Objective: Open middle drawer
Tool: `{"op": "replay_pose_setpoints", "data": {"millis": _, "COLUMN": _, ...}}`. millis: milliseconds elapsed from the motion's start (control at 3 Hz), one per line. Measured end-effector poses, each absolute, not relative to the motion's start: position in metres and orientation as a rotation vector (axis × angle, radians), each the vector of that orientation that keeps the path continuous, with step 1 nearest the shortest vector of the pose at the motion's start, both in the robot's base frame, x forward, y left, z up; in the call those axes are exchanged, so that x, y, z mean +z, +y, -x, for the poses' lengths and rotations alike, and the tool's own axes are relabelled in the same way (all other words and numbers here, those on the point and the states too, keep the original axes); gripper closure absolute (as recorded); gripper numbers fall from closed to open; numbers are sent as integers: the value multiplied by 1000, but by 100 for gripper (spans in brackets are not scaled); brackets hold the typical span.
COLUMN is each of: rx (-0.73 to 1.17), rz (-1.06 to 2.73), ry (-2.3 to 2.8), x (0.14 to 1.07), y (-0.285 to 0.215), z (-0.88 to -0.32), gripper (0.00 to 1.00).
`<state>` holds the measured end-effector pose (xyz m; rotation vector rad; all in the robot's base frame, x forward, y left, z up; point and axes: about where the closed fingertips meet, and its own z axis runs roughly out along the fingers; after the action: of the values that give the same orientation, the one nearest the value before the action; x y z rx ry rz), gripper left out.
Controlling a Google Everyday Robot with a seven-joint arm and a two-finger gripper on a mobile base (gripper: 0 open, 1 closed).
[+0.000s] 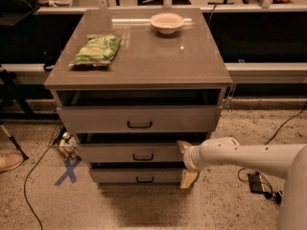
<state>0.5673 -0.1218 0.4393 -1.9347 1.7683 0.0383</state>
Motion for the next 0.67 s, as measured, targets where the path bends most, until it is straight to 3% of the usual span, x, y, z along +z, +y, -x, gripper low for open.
{"op": "replay_pose_setpoints", "data": {"millis": 667, "rx": -65, "rz": 1924, "ry": 1748, "x": 430, "y": -103, "z": -617, "gripper": 0}}
